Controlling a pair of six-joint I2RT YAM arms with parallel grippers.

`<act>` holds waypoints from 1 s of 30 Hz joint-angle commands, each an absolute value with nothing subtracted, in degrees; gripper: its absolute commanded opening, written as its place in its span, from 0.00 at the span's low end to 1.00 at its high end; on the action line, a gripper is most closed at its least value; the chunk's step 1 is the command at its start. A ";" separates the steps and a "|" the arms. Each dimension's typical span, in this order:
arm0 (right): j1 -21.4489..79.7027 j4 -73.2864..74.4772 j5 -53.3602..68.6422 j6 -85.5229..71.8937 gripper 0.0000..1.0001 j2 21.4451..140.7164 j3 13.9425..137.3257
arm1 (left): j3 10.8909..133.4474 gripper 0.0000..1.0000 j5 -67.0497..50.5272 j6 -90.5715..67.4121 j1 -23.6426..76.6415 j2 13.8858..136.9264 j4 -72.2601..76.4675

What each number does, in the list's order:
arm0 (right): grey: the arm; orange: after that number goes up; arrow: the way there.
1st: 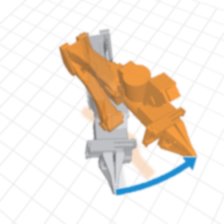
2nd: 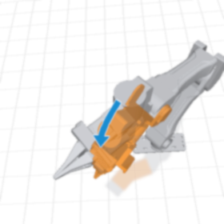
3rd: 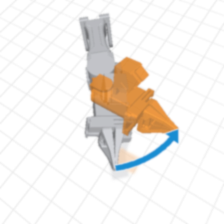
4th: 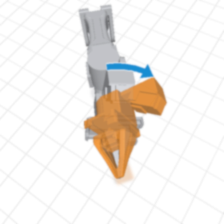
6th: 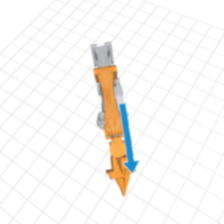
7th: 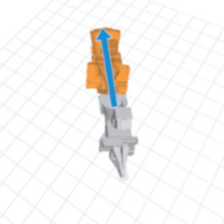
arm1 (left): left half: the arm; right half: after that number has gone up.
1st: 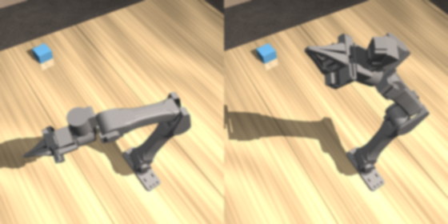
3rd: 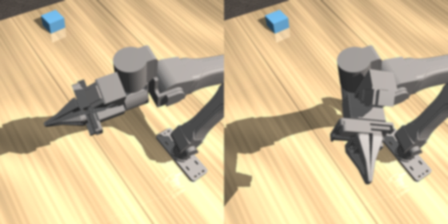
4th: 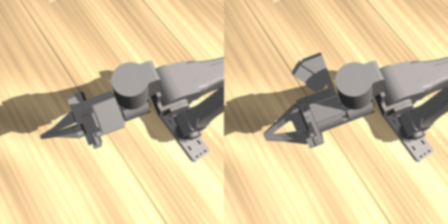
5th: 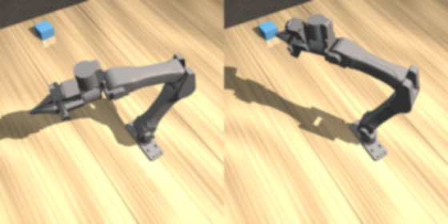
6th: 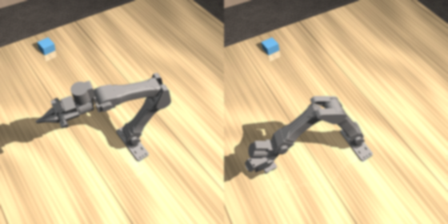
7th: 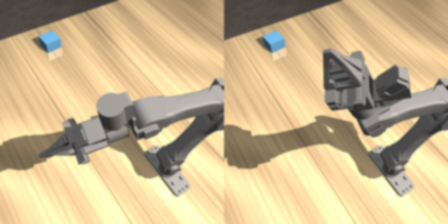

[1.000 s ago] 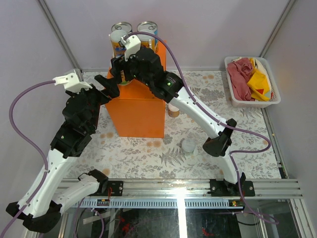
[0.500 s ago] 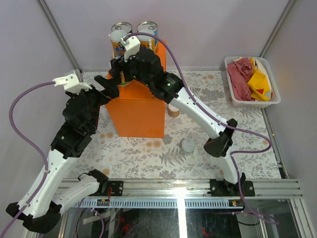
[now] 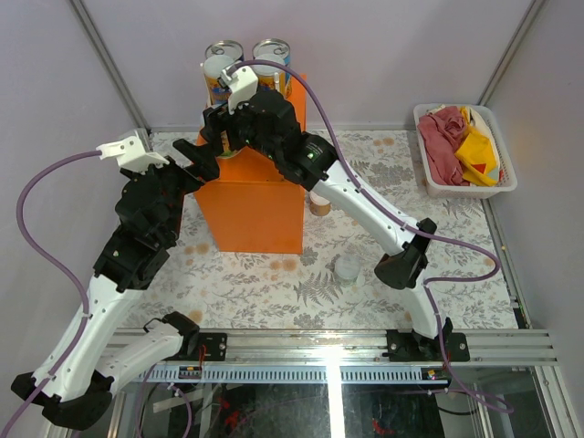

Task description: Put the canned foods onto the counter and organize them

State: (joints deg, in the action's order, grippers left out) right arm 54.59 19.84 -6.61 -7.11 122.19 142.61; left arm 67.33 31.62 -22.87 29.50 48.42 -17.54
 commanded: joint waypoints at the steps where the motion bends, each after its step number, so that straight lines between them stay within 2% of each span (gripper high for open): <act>1: 56.22 22.53 -6.39 -7.78 0.29 125.39 144.09 | 66.69 1.00 31.10 -24.11 29.41 47.81 -15.15; 5: 56.18 22.24 -6.18 -7.70 0.32 125.75 144.25 | 66.68 1.00 30.95 -24.33 29.40 47.58 -15.59; 7: 56.15 22.41 -6.42 -7.67 0.37 125.67 144.09 | 66.62 1.00 30.80 -24.49 29.36 47.49 -15.79; 12: 56.16 20.95 -8.05 -7.39 0.66 123.16 140.71 | 66.66 1.00 30.58 -24.79 29.37 47.36 -16.24; 16: 56.16 21.26 -7.43 -7.37 0.76 122.27 140.54 | 66.48 1.00 30.43 -25.21 29.36 47.12 -16.17; 27: 56.17 20.57 -7.47 -7.44 0.88 118.58 138.03 | 67.38 1.00 29.40 -25.84 29.37 47.84 -16.00; 30: 56.17 20.07 -7.40 -7.45 0.95 117.80 137.05 | 67.46 1.00 29.34 -25.88 29.35 47.91 -16.00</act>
State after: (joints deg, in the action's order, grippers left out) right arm 54.81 18.35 -7.99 -7.51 120.75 138.39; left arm 67.00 31.57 -24.80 29.17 47.66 -19.16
